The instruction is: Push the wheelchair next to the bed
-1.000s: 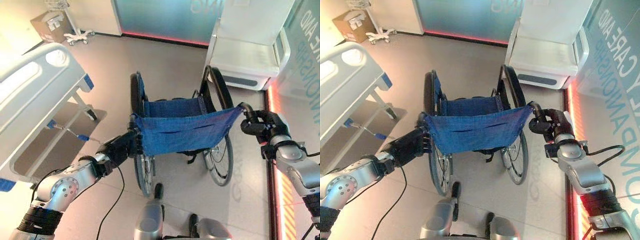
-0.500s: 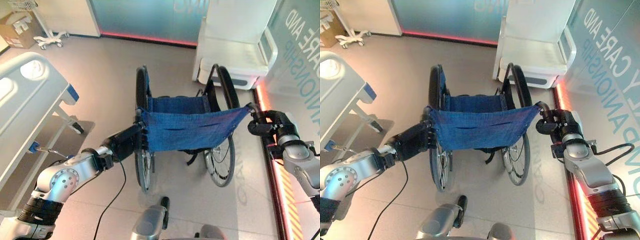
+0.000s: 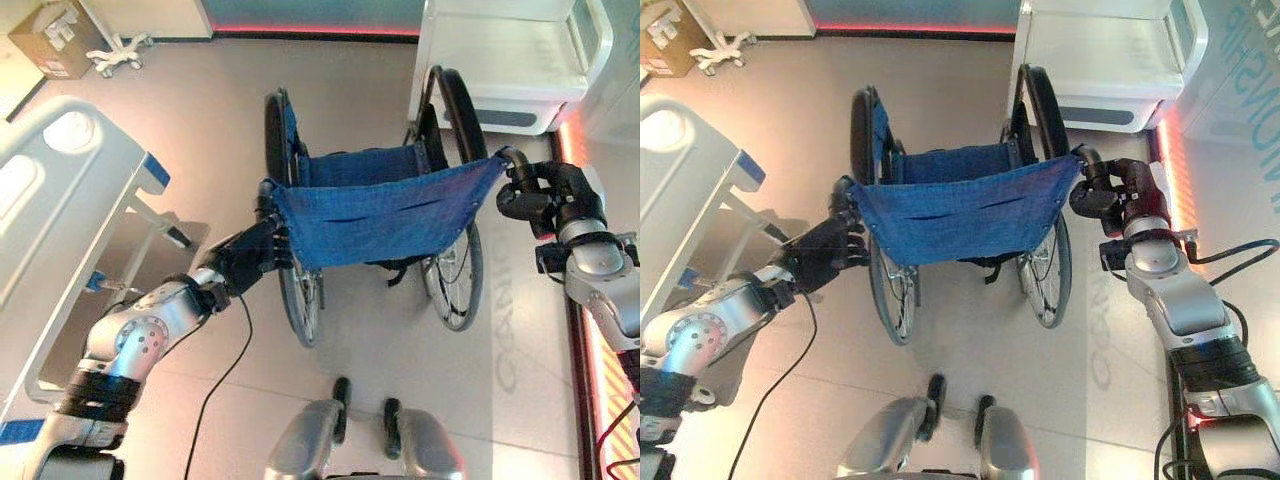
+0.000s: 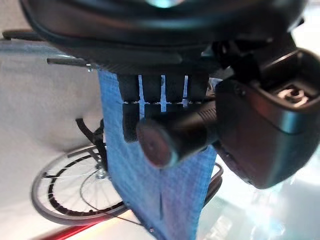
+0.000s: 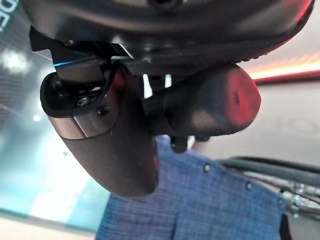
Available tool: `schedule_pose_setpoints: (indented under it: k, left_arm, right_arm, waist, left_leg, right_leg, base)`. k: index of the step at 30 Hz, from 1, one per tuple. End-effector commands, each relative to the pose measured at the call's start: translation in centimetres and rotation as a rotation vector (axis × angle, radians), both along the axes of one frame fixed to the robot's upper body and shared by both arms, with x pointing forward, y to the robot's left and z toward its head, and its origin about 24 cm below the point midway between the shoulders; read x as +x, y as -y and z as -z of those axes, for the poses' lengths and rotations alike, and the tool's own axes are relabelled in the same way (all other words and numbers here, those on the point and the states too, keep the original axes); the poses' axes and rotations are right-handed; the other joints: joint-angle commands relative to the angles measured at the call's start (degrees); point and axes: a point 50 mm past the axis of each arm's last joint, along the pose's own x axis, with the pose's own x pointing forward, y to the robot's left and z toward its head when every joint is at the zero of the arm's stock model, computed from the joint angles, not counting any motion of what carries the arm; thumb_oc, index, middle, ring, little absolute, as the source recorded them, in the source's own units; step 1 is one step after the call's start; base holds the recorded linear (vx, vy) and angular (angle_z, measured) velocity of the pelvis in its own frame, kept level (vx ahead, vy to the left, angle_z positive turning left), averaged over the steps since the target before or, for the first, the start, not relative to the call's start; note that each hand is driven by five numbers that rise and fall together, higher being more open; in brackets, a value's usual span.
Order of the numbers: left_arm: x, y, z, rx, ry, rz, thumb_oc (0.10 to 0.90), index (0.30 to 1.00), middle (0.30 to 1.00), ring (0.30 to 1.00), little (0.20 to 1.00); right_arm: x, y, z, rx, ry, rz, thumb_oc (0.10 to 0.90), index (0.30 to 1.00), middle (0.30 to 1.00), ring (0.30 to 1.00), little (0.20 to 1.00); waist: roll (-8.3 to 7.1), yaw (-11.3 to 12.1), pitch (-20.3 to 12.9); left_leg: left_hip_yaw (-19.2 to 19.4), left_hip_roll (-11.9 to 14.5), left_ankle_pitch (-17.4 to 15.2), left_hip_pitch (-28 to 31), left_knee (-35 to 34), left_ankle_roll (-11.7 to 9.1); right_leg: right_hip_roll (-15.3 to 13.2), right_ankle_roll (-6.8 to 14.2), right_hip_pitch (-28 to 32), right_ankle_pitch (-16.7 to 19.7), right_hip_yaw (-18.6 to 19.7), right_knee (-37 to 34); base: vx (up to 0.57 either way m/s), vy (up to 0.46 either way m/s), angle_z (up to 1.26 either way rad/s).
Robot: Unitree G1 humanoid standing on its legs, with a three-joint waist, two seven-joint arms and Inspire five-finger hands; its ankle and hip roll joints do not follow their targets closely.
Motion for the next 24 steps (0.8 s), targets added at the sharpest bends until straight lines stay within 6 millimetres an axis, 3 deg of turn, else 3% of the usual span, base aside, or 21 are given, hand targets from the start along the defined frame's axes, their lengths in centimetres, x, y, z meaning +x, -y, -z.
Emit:
schedule_pose_setpoints:
  k: [1,3,4,5,8,10,11,13,14,18,19,21,24]
  left_arm:
    - [0.0,-3.4,-4.9,0.108,0.197,-0.104,0.4,0.3,0.3,0.3,0.3]
    - [-0.3,-3.4,-4.4,0.09,0.189,-0.11,0.4,0.3,0.3,0.3,0.3]
    - [-0.7,-3.1,-3.6,0.068,0.178,-0.112,0.4,0.3,0.3,0.3,0.3]
    - [-0.9,-2.8,-3.2,0.055,0.172,-0.118,0.4,0.3,0.3,0.3,0.3]
    - [-1.3,-2.5,-2.9,0.036,0.165,-0.116,0.4,0.3,0.3,0.3,0.3]
    - [-1.3,-2.5,-3.1,0.032,0.166,-0.121,0.4,0.3,0.3,0.3,0.3]
    - [-1.3,-2.6,-3.4,0.033,0.167,-0.128,0.4,0.3,0.3,0.3,0.3]
    - [-1.2,-2.8,-3.5,0.034,0.166,-0.135,0.4,0.3,0.3,0.3,0.3]
    - [-1.1,-3.2,-3.5,0.036,0.163,-0.143,0.4,0.3,0.3,0.3,0.3]
    - [-1.5,-3.3,-1.9,0.049,0.141,-0.173,0.4,0.3,0.3,0.3,0.3]
    - [-1.7,-3.2,-1.7,0.047,0.14,-0.181,0.4,0.3,0.3,0.3,0.3]
    - [-2.1,-3.3,-1.5,0.045,0.143,-0.199,0.4,0.3,0.3,0.3,0.3]
    - [-1.9,-3.7,-1.7,0.038,0.154,-0.201,0.4,0.3,0.3,0.3,0.3]
  right_arm:
    - [0.4,-6.0,-4.0,0.131,0.196,-0.352,0.4,0.3,0.3,0.3,0.3]
    - [0.5,-5.9,-3.7,0.135,0.175,-0.341,0.4,0.3,0.3,0.3,0.3]
    - [0.3,-5.8,-3.6,0.117,0.143,-0.337,0.4,0.3,0.3,0.3,0.3]
    - [0.2,-5.8,-3.5,0.098,0.126,-0.342,0.4,0.3,0.3,0.3,0.3]
    - [0.1,-5.6,-3.4,0.073,0.101,-0.331,0.4,0.3,0.3,0.3,0.3]
    - [0.0,-5.4,-3.6,0.069,0.099,-0.334,0.4,0.3,0.3,0.3,0.3]
    - [-0.1,-5.5,-3.8,0.061,0.099,-0.347,0.4,0.3,0.3,0.3,0.3]
    - [0.0,-5.6,-4.0,0.057,0.101,-0.355,0.4,0.3,0.3,0.3,0.3]
    - [0.3,-6.0,-4.1,0.06,0.103,-0.363,0.4,0.3,0.3,0.3,0.3]
    - [0.9,-6.8,-2.6,0.084,0.087,-0.381,0.4,0.3,0.3,0.3,0.3]
    - [0.8,-6.8,-2.2,0.085,0.081,-0.388,0.4,0.3,0.3,0.3,0.3]
    - [0.5,-6.5,-1.3,0.087,0.07,-0.398,0.4,0.3,0.3,0.3,0.3]
    - [0.6,-6.6,-0.6,0.105,0.072,-0.396,0.4,0.3,0.3,0.3,0.3]
  waist:
    - [-5.52,6.0,-3.8]
    - [-5.4,6.0,-5.4]
    - [-4.83,5.5,-7.3]
    - [-4.7,5.1,-8.3]
    - [-4.42,5.0,-9.3]
    - [-4.55,5.2,-9.3]
    - [-4.71,5.8,-8.9]
    - [-4.69,6.3,-8.6]
    - [-4.43,7.4,-8.0]
    - [-1.96,10.8,-7.6]
    - [-1.82,11.3,-7.5]
    - [-1.69,12.3,-7.5]
    - [-1.78,12.9,-8.5]
  left_leg:
    - [-2.0,-3.2,-4.0,-1.8,4.0,0.7]
    - [-2.8,-2.5,-2.4,-0.9,6.6,0.1]
    - [-3.2,-1.2,6.0,1.1,12.2,-2.7]
    - [-2.7,-0.8,10.7,1.4,16.4,-4.3]
    - [-0.9,-1.3,14.8,-1.5,24.0,-5.7]
    - [-0.2,-0.8,14.3,-3.9,22.7,-5.2]
    - [0.1,-0.2,13.4,-5.8,16.1,-4.2]
    - [0.3,0.3,13.1,-6.0,11.2,-3.7]
    - [0.9,1.4,14.3,-5.9,2.2,-3.6]
    - [1.5,5.5,26.5,-11.2,-22.2,-6.8]
    - [1.7,5.7,28.3,-11.4,-24.5,-7.2]
    - [2.0,6.1,28.7,-12.6,-28.0,-7.4]
    - [3.2,6.1,24.5,-11.5,-27.1,-6.1]
  right_leg:
    - [-0.6,5.7,-0.3,27.1,7.4,-42.7]
    - [0.3,4.6,0.5,25.4,6.9,-39.7]
    - [1.3,2.3,1.4,24.0,5.8,-37.5]
    - [1.5,0.8,2.8,23.3,4.2,-37.5]
    - [2.6,-1.6,5.8,21.5,2.0,-36.4]
    - [3.5,-2.2,7.2,20.6,1.6,-35.9]
    - [4.6,-2.4,8.8,19.7,1.9,-35.5]
    - [5.4,-2.5,10.1,18.8,2.4,-35.2]
    - [6.6,-2.6,12.3,17.1,3.1,-34.9]
    - [11.5,-4.4,19.9,12.2,3.8,-35.2]
    - [11.9,-4.6,21.4,11.5,4.3,-35.3]
    - [12.1,-4.8,24.6,9.0,5.1,-34.8]
    - [10.9,-3.9,25.5,5.2,4.4,-31.7]
  base:
    - [0.72,-0.338,0.17]
    - [0.49,-0.165,0.28]
    - [0.48,-0.079,0.88]
    - [0.54,-0.093,0.96]
    - [0.42,-0.104,0.81]
    - [0.43,-0.119,0.33]
    - [0.34,-0.073,0.04]
    - [0.38,-0.069,0.03]
    - [0.49,-0.05,-0.04]
    - [0.59,0.028,-0.16]
    - [0.69,0.074,-0.26]
    - [0.65,0.086,-0.52]
    - [0.49,0.095,-0.48]
